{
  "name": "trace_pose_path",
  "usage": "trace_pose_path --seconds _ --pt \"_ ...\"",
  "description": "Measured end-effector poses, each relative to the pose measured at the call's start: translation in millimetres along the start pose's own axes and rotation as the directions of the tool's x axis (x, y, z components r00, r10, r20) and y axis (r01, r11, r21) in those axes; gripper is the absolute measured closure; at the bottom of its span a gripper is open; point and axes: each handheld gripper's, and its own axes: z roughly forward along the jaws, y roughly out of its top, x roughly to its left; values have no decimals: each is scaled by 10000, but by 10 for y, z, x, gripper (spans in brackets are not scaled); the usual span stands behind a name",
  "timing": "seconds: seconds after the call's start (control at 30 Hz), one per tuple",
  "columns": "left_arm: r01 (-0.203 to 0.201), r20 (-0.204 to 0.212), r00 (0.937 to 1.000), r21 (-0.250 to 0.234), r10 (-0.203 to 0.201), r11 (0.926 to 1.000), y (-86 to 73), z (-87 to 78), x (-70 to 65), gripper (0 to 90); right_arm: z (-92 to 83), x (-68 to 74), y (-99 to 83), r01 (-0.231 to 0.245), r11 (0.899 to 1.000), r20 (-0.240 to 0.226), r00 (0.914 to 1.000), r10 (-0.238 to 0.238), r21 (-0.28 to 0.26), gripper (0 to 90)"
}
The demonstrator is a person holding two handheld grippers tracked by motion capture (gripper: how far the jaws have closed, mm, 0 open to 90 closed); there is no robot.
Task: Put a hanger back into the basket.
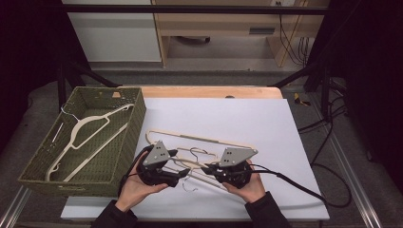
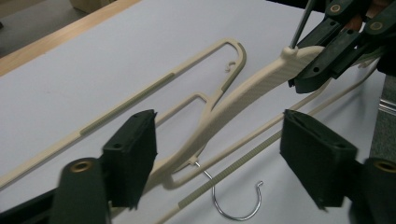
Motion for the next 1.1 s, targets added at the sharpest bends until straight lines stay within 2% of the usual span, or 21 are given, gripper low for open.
trace_pose_path --seconds 0.1,0.2,0.3,0.47,0.53,0.63,0.73,0.8,0.9,1.03,1.1 --pt "-227 157 9996 217 224 9995 -7 37 -15 378 4 26 18 89 10000 -315 9995 -90 -43 866" --pt "-204 402 9990 433 187 9989 -16 60 -15 500 5 39 25 103 9999 -578 9983 -105 -45 866" --pt "-318 386 9988 608 295 9976 -24 65 -12 604 17 41 19 113 9999 -694 9975 -106 104 866" --pt "-614 317 9978 972 586 9934 -18 60 -37 651 29 32 12 99 9997 -758 9971 -81 241 853" --pt "-682 402 9971 1033 644 9923 -14 52 -53 693 28 28 12 43 9996 -497 9988 -29 288 816" --pt "-781 713 9949 1068 708 9912 2 37 -81 764 19 12 7 70 9994 238 9997 -77 324 752" --pt "-672 800 9950 1008 593 9926 15 23 -103 781 11 4 2 56 9997 403 9992 -65 227 720" --pt "-526 972 9943 957 433 9940 20 27 -129 801 9 -2 3 -13 9999 622 9981 4 143 667" --pt "-611 1275 9907 1008 480 9930 38 39 -169 834 11 -8 -4 109 9998 989 9950 -125 158 597" --pt "-349 1599 9869 842 211 9958 43 37 -190 860 19 -14 -14 148 9998 1212 9925 -160 107 533" --pt "-244 1674 9858 756 114 9968 45 27 -186 861 10 -17 -10 3 10000 1158 9933 -7 33 520"
